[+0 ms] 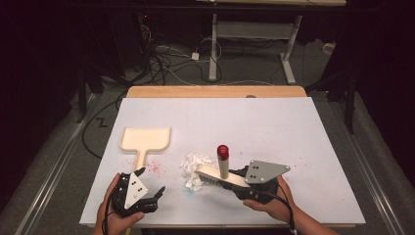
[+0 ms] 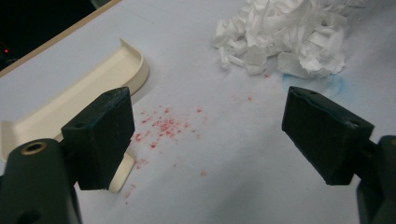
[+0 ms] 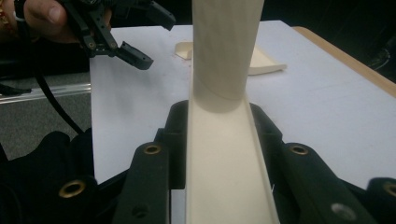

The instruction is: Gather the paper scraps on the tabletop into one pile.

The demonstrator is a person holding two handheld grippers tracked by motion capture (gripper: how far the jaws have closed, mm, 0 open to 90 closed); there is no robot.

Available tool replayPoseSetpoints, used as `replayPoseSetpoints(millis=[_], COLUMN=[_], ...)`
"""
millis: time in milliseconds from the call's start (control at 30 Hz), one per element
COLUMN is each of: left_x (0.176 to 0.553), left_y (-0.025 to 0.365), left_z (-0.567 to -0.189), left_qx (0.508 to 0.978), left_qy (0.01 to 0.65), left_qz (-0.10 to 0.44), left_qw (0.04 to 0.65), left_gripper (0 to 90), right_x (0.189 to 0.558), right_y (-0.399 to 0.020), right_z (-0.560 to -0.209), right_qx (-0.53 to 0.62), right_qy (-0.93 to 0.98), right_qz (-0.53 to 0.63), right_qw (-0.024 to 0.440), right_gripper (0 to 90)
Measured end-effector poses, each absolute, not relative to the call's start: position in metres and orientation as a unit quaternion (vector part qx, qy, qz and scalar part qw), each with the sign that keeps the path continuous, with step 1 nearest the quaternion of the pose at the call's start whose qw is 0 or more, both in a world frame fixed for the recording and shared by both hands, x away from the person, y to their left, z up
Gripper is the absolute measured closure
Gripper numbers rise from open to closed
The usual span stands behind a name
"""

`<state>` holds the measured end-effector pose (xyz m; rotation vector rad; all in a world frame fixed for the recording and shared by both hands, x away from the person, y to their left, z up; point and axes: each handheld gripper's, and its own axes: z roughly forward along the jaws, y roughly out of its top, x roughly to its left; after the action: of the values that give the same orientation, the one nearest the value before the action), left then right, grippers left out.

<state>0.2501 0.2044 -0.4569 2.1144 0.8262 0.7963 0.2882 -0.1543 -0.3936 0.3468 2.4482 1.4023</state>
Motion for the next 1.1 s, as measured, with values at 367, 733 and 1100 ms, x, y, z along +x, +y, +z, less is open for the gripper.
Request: replayPoseSetpoints(millis=[367, 733, 1100], left_x=[0.251, 0.251, 0.252], left_y=[0.204, 0.201, 0.201], left_z=[-0.459, -0.46, -0.461], left_qx=[0.823, 0.827, 0.829], left_qy=[0.322, 0.317, 0.318], left_qz=[0.306, 0.302, 0.299], left_qw=[0.355, 0.352, 0.349], left_gripper=[16.3, 16.3, 16.3], right_x=[0.295, 0.3, 0.314], right_y=[-0.209, -0.205, -0.158], right_z=[-0.391, -0.425, -0.437], right_qx=[0.184, 0.203, 0.187], right_qy=[0.846, 0.862, 0.855], right_qz=[0.466, 0.436, 0.458], right_qw=[0.183, 0.162, 0.158], right_gripper=[68.0, 68.1, 68.1])
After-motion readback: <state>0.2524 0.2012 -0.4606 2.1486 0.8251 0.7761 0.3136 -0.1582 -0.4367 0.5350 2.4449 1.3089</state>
